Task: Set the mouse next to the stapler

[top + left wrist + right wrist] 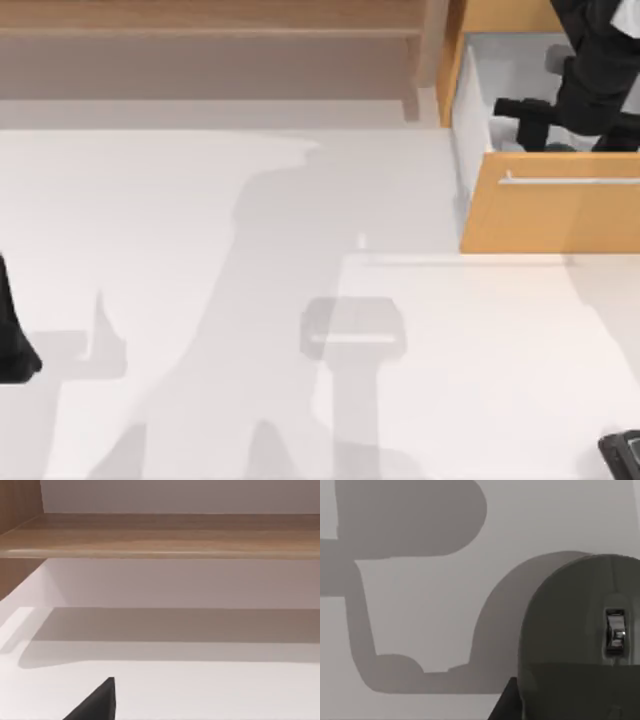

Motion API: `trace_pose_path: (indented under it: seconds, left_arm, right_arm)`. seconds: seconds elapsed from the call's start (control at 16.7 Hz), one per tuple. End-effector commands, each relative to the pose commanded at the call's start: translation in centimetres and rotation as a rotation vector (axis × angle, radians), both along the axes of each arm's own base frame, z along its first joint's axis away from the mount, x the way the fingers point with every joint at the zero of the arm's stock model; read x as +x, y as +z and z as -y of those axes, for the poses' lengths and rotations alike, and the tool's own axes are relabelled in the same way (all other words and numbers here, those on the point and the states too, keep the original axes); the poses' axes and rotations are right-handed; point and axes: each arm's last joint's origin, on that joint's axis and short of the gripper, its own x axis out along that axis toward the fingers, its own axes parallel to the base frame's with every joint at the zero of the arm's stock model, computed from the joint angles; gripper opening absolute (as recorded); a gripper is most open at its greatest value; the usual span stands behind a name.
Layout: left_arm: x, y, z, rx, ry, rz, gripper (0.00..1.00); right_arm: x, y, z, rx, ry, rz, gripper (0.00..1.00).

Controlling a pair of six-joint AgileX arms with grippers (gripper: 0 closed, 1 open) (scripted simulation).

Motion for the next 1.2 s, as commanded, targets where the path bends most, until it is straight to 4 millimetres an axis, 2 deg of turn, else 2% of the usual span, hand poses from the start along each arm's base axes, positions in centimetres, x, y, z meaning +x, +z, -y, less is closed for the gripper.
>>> trace_pose_path:
  seconds: [0.06, 0.12, 0.66, 0.96, 1.2]
  left_arm:
    - [0.0, 0.0, 0.0, 0.000, 0.000, 0.000, 1.00]
    - [0.0, 0.0, 0.0, 0.000, 0.000, 0.000, 1.00]
    - [0.0, 0.0, 0.0, 0.000, 0.000, 0.000, 1.00]
    - [0.0, 0.0, 0.0, 0.000, 0.000, 0.000, 1.00]
    - [0.0, 0.0, 0.0, 0.000, 0.000, 0.000, 1.00]
  right_arm:
    - [0.0, 0.0, 0.0, 0.000, 0.000, 0.000, 0.02]
    - [0.0, 0.0, 0.0, 0.000, 0.000, 0.000, 0.00]
    - [0.0, 0.1, 0.0, 0.001, -0.002, 0.001, 0.00]
    - [-1.1, 3.0, 0.2, 0.005, 0.039, 0.028, 0.00]
    - [-2.9, 7.4, 1.1, 0.016, 0.100, 0.122, 0.00]
